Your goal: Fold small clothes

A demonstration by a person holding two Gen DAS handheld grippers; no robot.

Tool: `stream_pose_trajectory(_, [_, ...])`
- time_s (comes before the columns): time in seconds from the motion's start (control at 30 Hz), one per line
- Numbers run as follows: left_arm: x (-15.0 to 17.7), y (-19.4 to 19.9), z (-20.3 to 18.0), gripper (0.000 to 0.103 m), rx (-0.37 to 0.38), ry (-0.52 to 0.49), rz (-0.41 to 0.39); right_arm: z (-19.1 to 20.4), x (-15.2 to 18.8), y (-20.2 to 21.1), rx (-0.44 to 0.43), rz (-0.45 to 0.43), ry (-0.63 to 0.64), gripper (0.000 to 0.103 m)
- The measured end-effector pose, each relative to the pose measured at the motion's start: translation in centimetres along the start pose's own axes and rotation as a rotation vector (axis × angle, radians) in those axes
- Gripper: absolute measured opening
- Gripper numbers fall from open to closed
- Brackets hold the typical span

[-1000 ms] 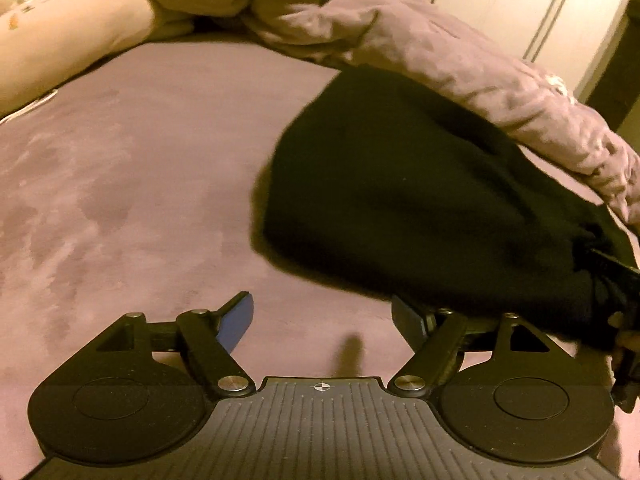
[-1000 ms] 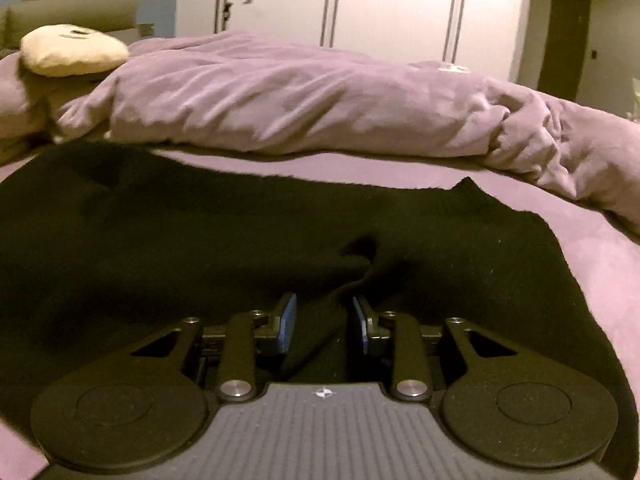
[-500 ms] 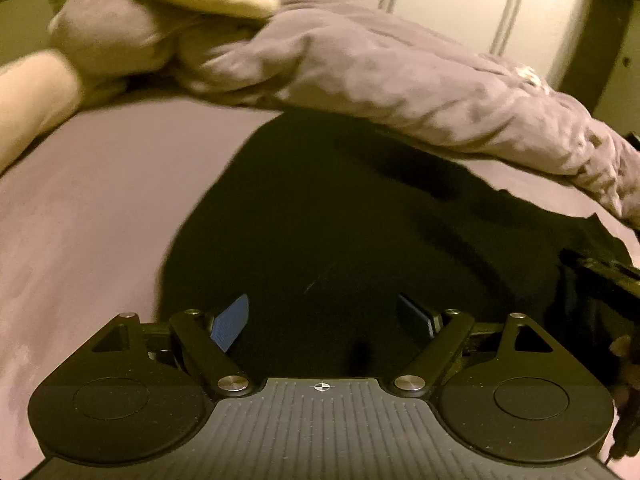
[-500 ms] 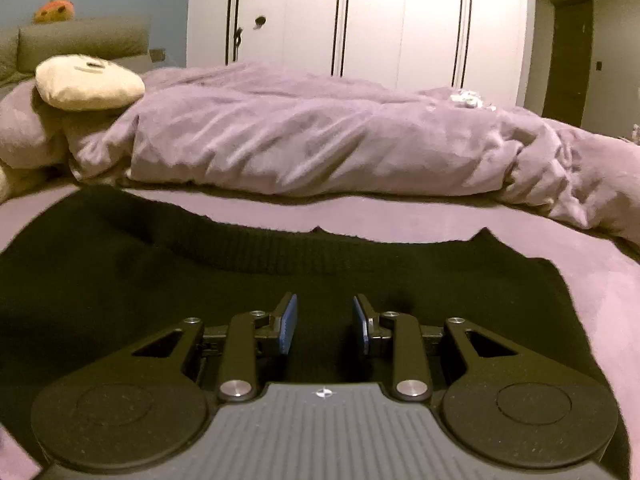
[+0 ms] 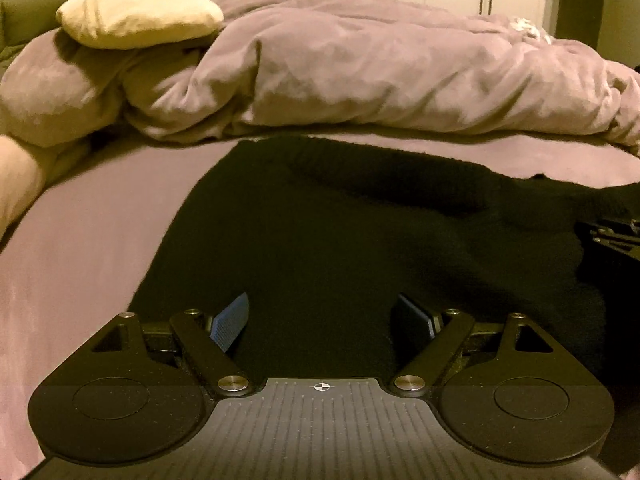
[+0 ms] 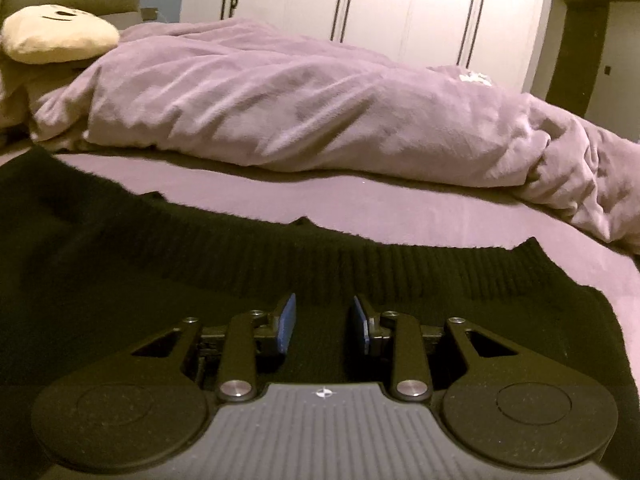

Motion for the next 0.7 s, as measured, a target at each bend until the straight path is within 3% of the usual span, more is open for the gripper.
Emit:
stream_pose_trajectory(0.37, [-0.3, -0.9, 0.4, 0.087, 0.004, 0.007, 0.026, -0.7, 0.4, -0.5, -0.006, -0.012, -0.035, 0.038])
stream_pose_trajectory(0.53, [-0.4, 0.9, 0.9, 0.086, 0.011, 0.021, 0.019, -0.9, 0.9, 3.7, -0.034, -0.07, -0.07, 0.06])
stream_pose_trajectory(0.7, [-0.9, 2.5, 0.3, 0.086, 0.039, 0.036, -0.014, -2.6, 4.0, 7.7, -0.05, -0.127, -0.079, 0.059])
Point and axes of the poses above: each gripper's, at about its wrist camera, not at the fingertips, and y roughly against the way its jaws point, z to its left, x to its underside, the point moved 7 cm from there along -y, roughly the way its jaws point, and after that the axes turned 1 degree about -z, right-handed, at the moved point
